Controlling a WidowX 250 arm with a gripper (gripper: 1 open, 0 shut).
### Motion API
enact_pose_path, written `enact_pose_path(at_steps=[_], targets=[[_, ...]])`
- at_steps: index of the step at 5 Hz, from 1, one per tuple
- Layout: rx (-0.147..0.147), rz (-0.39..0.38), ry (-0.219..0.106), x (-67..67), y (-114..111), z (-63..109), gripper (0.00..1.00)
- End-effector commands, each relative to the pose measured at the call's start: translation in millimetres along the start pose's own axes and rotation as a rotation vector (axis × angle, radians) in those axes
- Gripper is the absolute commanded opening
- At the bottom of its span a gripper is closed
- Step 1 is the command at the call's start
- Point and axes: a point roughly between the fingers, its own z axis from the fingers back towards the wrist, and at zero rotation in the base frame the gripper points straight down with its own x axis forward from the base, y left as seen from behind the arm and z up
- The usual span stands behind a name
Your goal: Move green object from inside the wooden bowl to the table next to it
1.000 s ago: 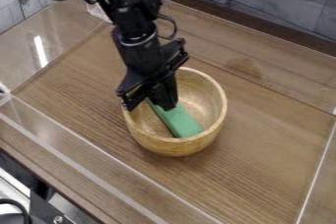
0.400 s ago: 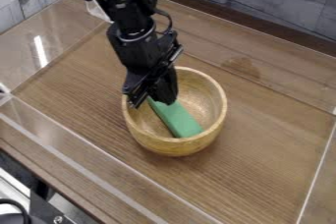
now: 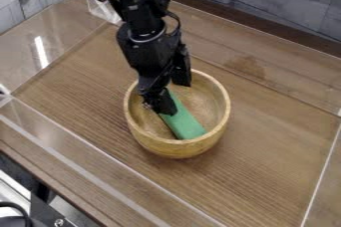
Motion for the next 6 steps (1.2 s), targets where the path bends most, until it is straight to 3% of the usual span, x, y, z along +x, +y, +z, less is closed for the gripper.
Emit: enact_pose_path(at_steps=[1, 2, 4, 5, 6], targets=[[-0.042, 0.011, 0.001, 0.1, -16, -0.8, 1.00], [-0.035, 0.026, 0.005, 2.6, -19, -9.0, 1.00], [-0.008, -0.022, 0.016, 7.3, 5, -32.3, 1.00], [-0.007, -0.034, 0.013, 9.0, 20, -33.4, 1.00], [-0.006, -0.041, 0.014, 10.0, 29, -31.3, 0.00]])
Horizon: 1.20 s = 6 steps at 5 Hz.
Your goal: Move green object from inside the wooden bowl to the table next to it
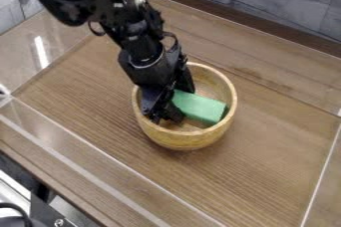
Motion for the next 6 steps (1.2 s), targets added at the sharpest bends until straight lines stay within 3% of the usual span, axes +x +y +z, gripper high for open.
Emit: enact_pose_path(at_steps=[1, 2, 4, 6], targets=[[0.034, -0.035, 0.007, 1.8, 17, -5.2, 0.00], [0.040, -0.067, 0.016, -1.7, 23, -7.1, 0.00], [0.030, -0.010, 0.009, 0.2, 30, -7.5, 0.00], [0.027, 0.020, 0.022, 3.2, 35, 1.5, 0.00]])
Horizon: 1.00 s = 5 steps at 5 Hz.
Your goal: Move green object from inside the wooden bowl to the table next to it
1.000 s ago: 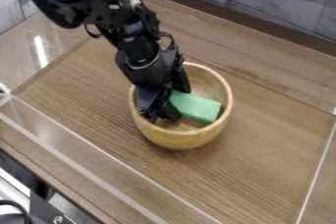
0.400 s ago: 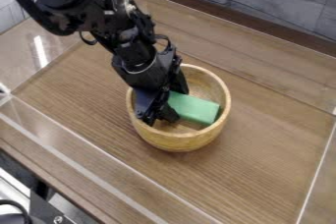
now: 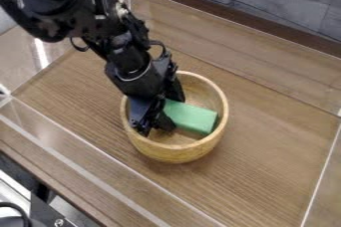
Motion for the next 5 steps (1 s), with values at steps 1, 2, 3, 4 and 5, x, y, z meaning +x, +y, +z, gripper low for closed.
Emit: enact_pose_path(at_steps=[1, 2, 3, 4, 5], targets=[[0.042, -0.019, 0.011, 0.5, 15, 2.2, 0.00], [0.052, -0.052, 0.019, -1.6, 18, 4.4, 0.00], [0.054, -0.058, 0.020, -12.7, 18, 9.9, 0.00], [0.054, -0.061, 0.018, -23.0, 16, 14.4, 0.00], [0.048, -0.033, 0.009, -26.5, 12, 22.3, 0.00]])
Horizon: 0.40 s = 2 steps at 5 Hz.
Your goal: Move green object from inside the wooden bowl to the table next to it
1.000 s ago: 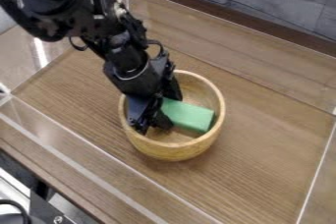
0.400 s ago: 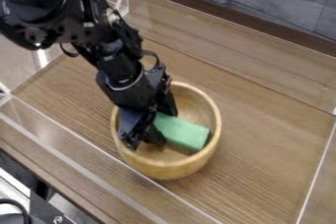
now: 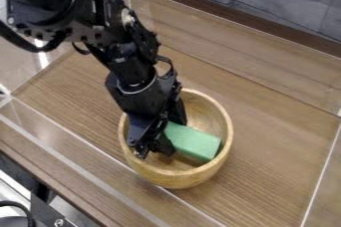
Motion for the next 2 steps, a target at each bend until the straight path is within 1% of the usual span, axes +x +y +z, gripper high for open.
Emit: enact_pose_path(at_steps=[1, 2], targets=[[-0.047, 0.013, -0.008, -6.5, -13.8, 15.4, 0.00], [-0.052, 0.035, -0.016, -9.8, -14.5, 11.5, 0.00]])
